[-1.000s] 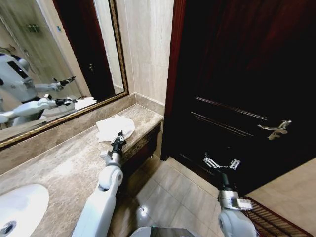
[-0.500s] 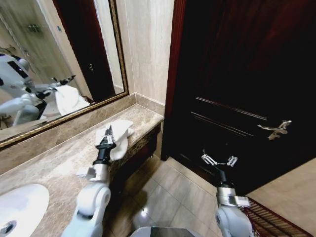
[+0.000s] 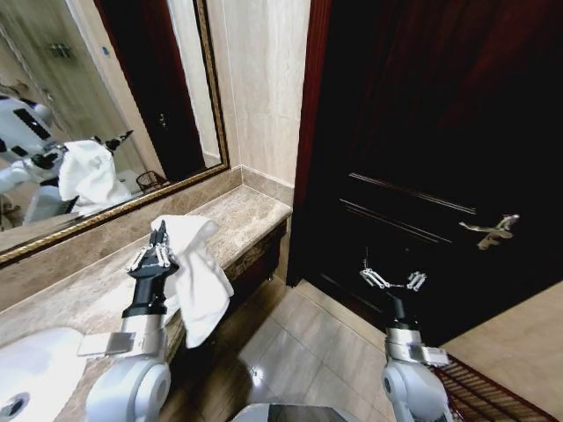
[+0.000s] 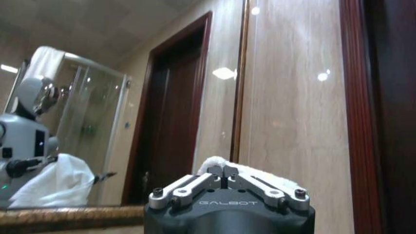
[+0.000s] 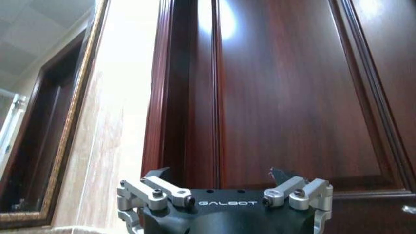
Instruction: Discard the used towel into the hamper.
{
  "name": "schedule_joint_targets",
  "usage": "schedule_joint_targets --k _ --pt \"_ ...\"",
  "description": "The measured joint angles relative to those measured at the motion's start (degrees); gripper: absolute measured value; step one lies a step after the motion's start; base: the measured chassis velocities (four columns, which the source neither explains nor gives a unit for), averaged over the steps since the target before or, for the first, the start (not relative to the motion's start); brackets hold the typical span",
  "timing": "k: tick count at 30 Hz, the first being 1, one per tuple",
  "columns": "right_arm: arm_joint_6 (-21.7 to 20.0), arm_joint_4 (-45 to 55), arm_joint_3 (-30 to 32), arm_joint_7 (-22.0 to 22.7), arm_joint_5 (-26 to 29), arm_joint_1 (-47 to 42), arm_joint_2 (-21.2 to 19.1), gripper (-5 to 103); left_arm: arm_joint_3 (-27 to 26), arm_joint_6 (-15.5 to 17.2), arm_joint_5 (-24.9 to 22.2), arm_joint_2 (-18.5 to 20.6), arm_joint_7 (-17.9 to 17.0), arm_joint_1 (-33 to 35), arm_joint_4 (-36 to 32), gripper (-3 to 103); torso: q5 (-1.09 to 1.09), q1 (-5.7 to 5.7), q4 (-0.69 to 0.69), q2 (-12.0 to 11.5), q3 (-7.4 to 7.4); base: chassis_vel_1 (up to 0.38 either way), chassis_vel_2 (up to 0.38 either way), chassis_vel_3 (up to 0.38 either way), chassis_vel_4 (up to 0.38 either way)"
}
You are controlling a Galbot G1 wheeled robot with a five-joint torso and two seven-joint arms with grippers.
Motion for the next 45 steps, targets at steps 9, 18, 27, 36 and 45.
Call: schedule_joint_targets --k 9,18,27,36,45 --pt "0.6 1.2 0.1 -0.4 0.0 -0.2 -0.1 100 -1.9 -0.8 1.0 0.3 0.9 0.8 0.3 0 0.0 0.0 0.0 0.0 0.0 0.0 0.0 0.0 0.0" --pt "1.7 0.1 0.5 -0.8 -0.2 -0.6 -0.1 100 -2.4 -0.3 0.0 2.4 1.8 -1.0 0.4 0 0.0 0.0 0.0 0.0 0.0 -0.011 -0.013 -0.014 -0.011" --pt "1.8 -0.2 0.8 -0.6 -0.8 -0.6 0.0 100 -0.9 0.7 -4.2 4.7 3.0 -1.8 0.5 0 0.01 0.0 0.0 0.0 0.01 -0.088 -0.077 -0.087 -0.082" --pt "1.9 0.0 1.2 -0.5 -0.9 -1.0 0.0 100 0.5 1.3 -6.9 7.3 4.3 -3.1 0.6 0 -0.01 0.01 -0.01 0.0 0.01 -0.119 -0.112 -0.103 -0.119" --pt "2.1 0.1 1.0 -0.5 -1.9 -1.4 0.5 100 0.7 1.0 -7.1 8.0 4.7 -3.4 0.6 0 0.0 0.0 0.0 0.0 0.0 -0.125 -0.129 -0.14 -0.13"
